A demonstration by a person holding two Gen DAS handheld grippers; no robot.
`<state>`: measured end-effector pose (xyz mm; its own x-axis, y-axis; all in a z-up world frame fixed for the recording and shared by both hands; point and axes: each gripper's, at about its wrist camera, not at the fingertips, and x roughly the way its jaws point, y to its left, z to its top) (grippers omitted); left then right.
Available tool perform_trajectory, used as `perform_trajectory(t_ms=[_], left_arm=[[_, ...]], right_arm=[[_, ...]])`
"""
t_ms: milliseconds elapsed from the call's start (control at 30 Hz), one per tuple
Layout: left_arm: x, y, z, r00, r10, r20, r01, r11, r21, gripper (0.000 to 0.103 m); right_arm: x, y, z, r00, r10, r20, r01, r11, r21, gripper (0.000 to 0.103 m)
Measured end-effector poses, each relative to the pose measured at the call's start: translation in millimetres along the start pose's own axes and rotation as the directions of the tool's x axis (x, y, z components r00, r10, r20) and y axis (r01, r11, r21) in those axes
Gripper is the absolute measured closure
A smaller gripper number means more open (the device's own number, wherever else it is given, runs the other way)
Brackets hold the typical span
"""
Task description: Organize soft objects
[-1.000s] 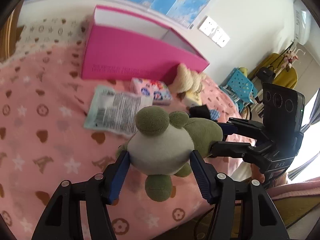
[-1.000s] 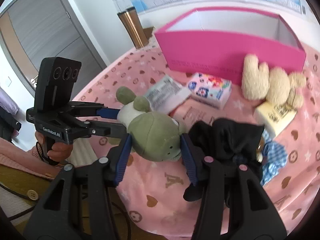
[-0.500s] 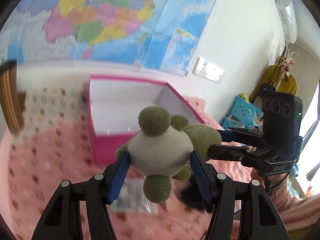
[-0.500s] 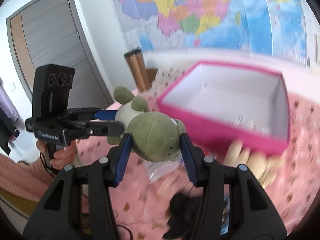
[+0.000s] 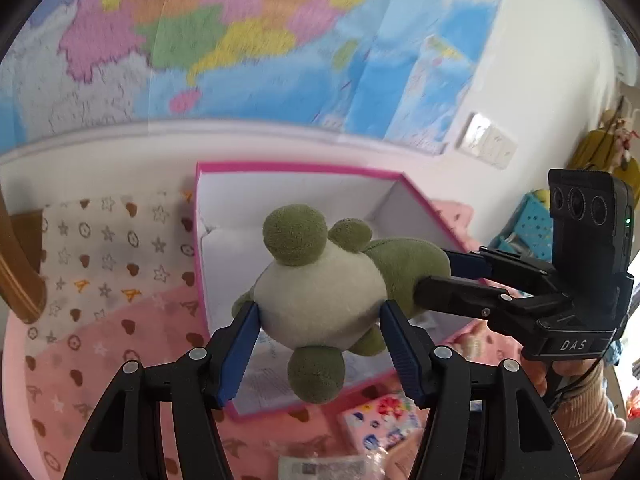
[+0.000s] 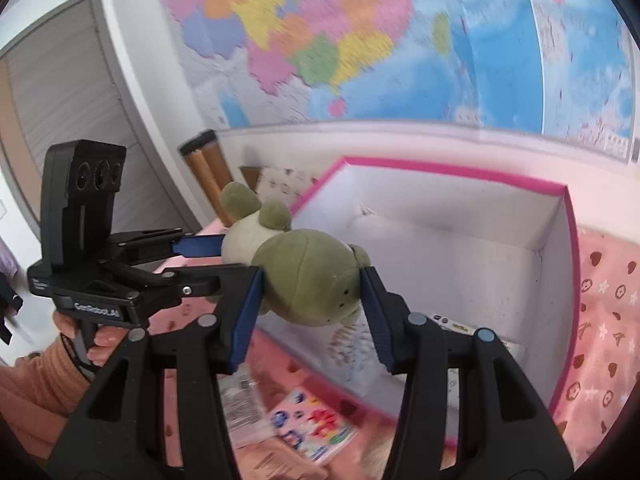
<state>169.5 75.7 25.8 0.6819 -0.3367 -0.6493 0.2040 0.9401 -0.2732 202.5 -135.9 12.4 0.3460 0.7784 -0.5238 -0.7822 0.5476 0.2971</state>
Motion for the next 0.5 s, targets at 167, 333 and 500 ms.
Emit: perform_trajectory(t_ms=[167,333,500], left_arm=[[25,6,5,0.998,0.055,-0.041,-0.055,0.998,-0.009,0.041],[34,6,11,0.993,0.111,-0.043,-0.112,0.993,-0.031,0.041],[21,3,11,0.99,0.137,0.021,-0.136,0.99,-0.039,0.041]], right_arm=[[31,-23,2,0.998,-0.011,-0.063,0.014,0.998,0.054,0.051],[58,-36,3,0.989,-0.08,-0.123,0.093,0.99,0.105,0.051],[59,-38,-1,0.988,-0.081,-0.129,0.099,0.986,0.136,0.05]])
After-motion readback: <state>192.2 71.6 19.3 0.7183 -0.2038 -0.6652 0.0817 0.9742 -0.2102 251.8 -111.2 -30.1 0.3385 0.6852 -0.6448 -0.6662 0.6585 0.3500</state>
